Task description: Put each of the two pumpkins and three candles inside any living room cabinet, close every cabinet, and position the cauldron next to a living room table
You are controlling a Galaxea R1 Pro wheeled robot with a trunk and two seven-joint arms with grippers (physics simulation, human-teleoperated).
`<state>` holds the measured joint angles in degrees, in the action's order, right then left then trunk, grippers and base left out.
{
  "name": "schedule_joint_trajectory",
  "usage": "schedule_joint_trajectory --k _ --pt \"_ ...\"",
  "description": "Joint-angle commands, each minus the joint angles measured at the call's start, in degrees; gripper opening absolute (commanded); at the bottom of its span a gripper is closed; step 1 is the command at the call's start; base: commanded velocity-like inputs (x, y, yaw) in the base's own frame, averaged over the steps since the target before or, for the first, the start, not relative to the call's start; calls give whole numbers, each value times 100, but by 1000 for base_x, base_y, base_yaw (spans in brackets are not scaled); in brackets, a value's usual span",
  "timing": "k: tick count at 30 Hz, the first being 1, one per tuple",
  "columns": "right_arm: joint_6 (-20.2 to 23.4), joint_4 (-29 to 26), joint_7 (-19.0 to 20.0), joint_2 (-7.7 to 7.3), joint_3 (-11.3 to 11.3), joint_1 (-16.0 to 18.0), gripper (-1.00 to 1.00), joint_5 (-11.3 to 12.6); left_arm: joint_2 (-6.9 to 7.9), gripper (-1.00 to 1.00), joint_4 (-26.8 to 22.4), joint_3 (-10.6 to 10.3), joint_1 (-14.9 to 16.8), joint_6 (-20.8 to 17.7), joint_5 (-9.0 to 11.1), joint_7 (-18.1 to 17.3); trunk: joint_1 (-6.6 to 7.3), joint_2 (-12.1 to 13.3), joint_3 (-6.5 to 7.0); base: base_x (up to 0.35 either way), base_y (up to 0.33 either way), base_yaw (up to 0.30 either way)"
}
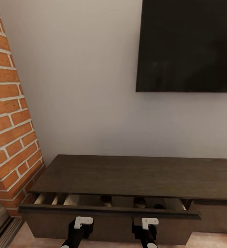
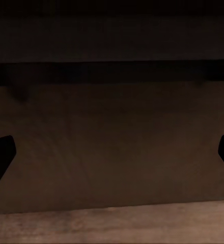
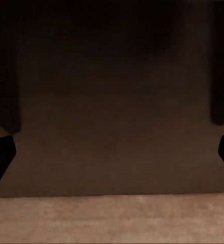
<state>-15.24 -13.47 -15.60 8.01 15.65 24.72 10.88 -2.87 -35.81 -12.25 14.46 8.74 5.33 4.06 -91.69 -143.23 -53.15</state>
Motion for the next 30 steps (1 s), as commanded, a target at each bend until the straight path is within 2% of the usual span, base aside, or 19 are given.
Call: schedule_joint_trajectory --k 1,16,30 --pt "-23 2 -22 -1 53 6 100 46 6 100 4 -40 4 22 56 42 -1 -2 -5 198 0 0" --pt "-23 11 -22 -1 53 6 100 55 6 100 4 -40 4 22 56 42 -1 -2 -5 157 0 0" --pt "-23 11 -22 -1 53 6 100 55 10 100 3 -41 4 31 56 34 -1 -2 -5 44 0 0"
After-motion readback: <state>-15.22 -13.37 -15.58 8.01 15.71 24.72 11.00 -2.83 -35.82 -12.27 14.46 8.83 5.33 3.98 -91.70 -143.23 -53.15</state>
